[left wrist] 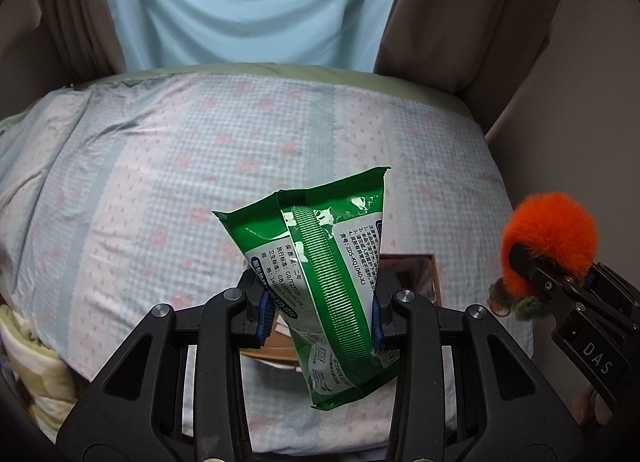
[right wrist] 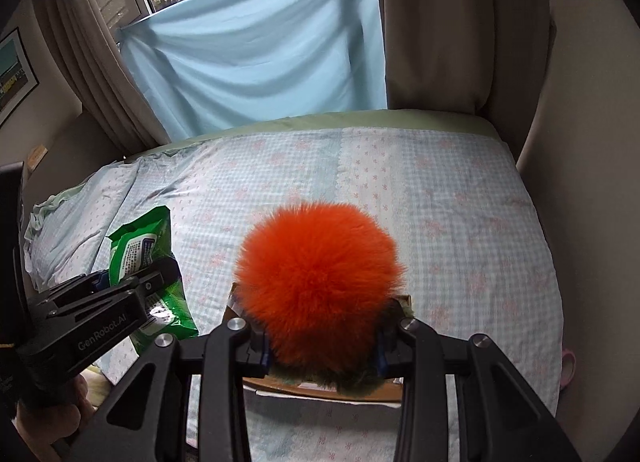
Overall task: Organize soft objects
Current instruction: 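Carry the green wipes and orange pompom into the box and release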
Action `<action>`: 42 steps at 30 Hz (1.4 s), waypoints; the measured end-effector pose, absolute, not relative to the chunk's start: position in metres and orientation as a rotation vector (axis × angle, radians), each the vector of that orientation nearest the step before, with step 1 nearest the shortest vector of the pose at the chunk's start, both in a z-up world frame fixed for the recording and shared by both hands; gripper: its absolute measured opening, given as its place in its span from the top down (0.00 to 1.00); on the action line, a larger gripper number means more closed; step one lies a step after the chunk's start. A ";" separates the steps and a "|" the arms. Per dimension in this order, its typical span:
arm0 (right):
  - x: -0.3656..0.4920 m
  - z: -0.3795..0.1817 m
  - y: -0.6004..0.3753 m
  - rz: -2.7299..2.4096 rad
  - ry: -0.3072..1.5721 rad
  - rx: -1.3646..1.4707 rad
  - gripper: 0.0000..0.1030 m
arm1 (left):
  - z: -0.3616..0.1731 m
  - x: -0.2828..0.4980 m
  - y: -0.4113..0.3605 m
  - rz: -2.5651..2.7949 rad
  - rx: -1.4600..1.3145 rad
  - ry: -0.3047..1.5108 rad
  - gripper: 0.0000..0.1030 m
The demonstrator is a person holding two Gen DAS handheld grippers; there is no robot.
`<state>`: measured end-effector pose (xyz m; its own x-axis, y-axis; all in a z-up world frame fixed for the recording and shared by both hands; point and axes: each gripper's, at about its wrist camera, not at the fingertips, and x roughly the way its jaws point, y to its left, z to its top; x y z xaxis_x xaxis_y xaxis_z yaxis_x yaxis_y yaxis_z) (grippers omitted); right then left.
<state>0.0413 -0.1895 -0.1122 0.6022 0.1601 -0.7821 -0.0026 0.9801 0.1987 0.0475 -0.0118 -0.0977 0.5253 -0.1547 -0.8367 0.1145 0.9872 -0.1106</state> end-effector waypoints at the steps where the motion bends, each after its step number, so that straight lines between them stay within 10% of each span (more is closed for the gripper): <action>1: 0.035 -0.113 -0.187 0.087 0.923 0.181 0.68 | -0.100 0.043 -0.009 -0.170 -0.042 1.010 0.68; 42: 0.109 -0.337 -0.223 0.008 1.373 0.234 0.68 | -0.344 0.103 -0.081 -0.276 0.208 1.419 0.68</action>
